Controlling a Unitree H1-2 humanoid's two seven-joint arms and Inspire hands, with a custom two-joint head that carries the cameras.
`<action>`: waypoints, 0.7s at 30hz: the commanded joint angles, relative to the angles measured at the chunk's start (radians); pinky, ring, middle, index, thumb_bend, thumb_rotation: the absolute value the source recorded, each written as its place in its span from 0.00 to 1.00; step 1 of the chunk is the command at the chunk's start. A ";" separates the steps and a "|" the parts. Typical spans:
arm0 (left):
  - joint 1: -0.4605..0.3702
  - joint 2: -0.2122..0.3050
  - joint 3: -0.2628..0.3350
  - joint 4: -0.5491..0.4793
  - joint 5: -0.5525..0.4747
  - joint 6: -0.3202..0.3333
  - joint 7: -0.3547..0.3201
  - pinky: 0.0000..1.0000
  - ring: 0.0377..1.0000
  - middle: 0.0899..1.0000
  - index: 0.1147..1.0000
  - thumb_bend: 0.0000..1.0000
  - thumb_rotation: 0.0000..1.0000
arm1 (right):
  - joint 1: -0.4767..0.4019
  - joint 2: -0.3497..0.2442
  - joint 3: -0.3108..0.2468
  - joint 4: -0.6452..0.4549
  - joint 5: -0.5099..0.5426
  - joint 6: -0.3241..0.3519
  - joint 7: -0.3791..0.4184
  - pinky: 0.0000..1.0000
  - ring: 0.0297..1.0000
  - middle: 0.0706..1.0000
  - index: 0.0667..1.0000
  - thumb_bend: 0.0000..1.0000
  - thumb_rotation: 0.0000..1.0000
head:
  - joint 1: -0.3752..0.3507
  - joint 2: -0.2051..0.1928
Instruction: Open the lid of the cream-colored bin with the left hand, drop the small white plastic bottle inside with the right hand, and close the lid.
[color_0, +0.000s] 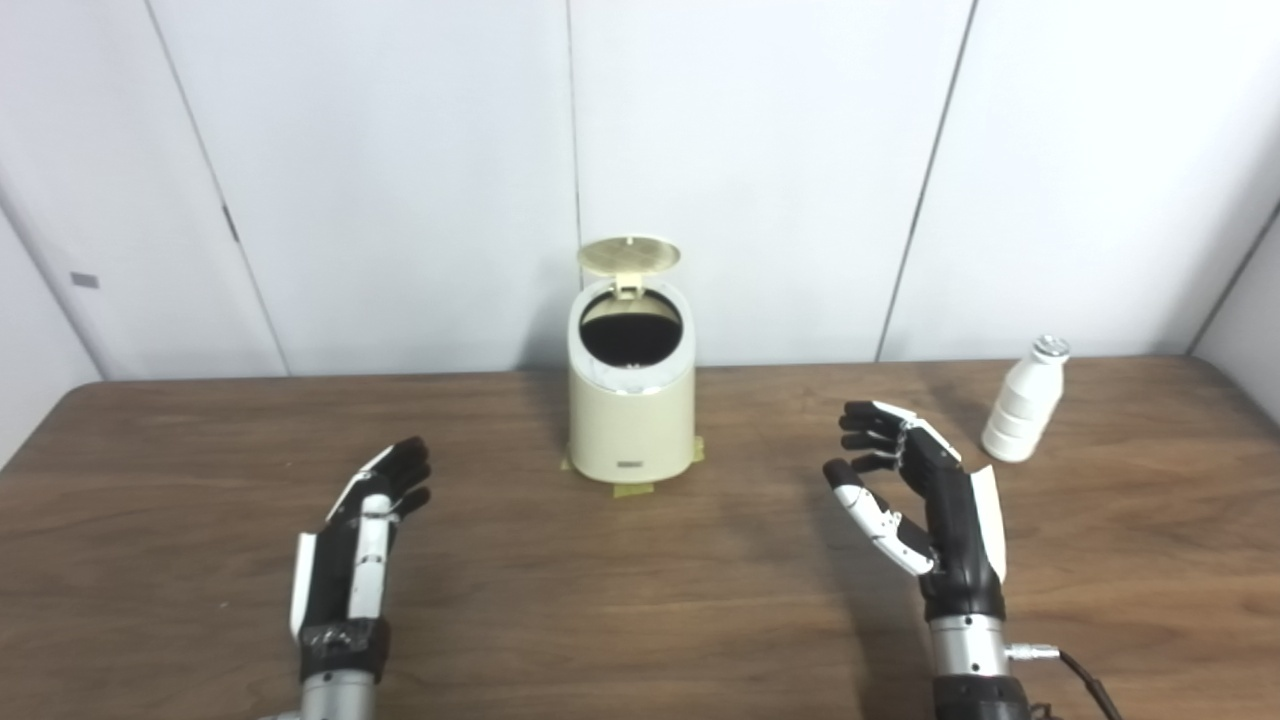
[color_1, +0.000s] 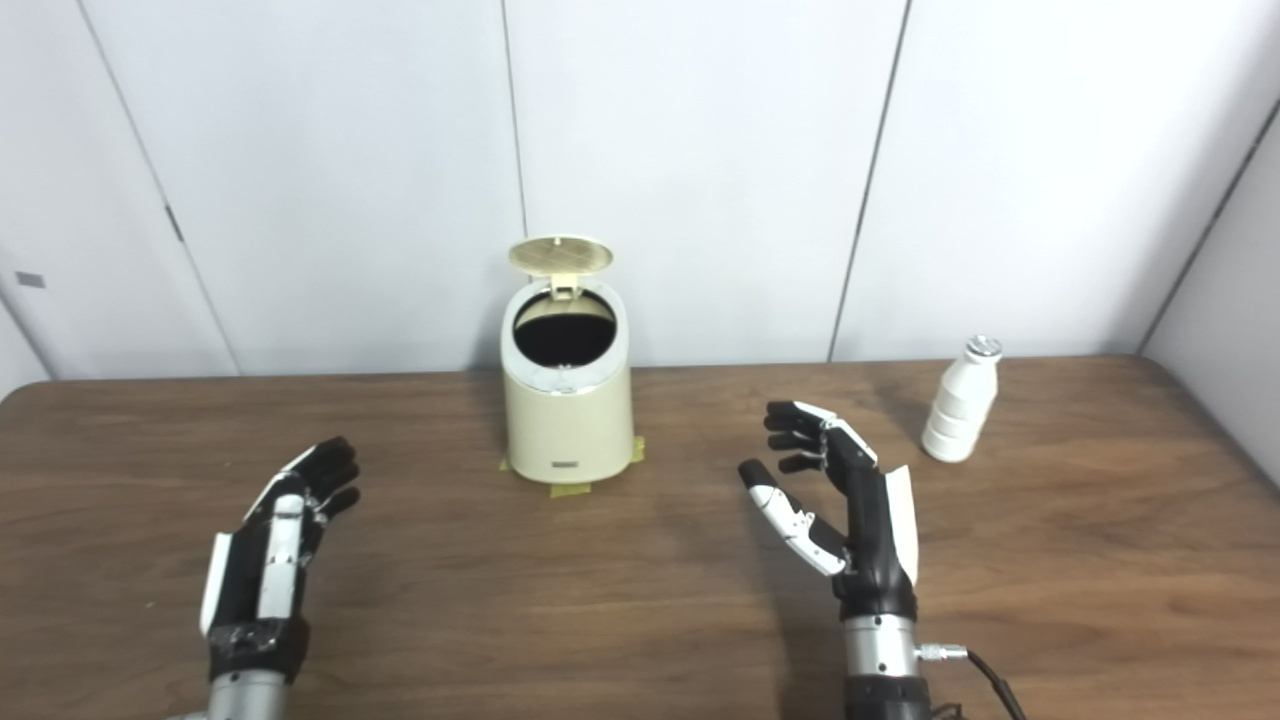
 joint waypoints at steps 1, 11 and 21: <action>-0.004 0.005 -0.001 0.033 -0.013 -0.035 -0.004 0.82 0.84 0.82 0.78 0.21 0.83 | -0.073 -0.044 -0.035 -0.009 0.039 -0.068 0.000 0.58 0.66 0.68 0.67 0.62 0.43 | -0.004 0.000; -0.004 0.023 -0.008 0.052 0.029 -0.058 0.004 0.82 0.84 0.81 0.79 0.16 0.82 | -0.197 -0.112 -0.132 -0.223 0.110 0.038 0.024 0.57 0.68 0.69 0.68 0.73 0.33 | -0.015 0.002; -0.003 0.033 -0.013 0.049 0.031 -0.030 0.002 0.83 0.84 0.81 0.79 0.16 0.83 | -0.280 -0.147 -0.209 -0.273 0.086 0.173 0.013 0.63 0.75 0.75 0.76 0.81 0.31 | -0.021 0.001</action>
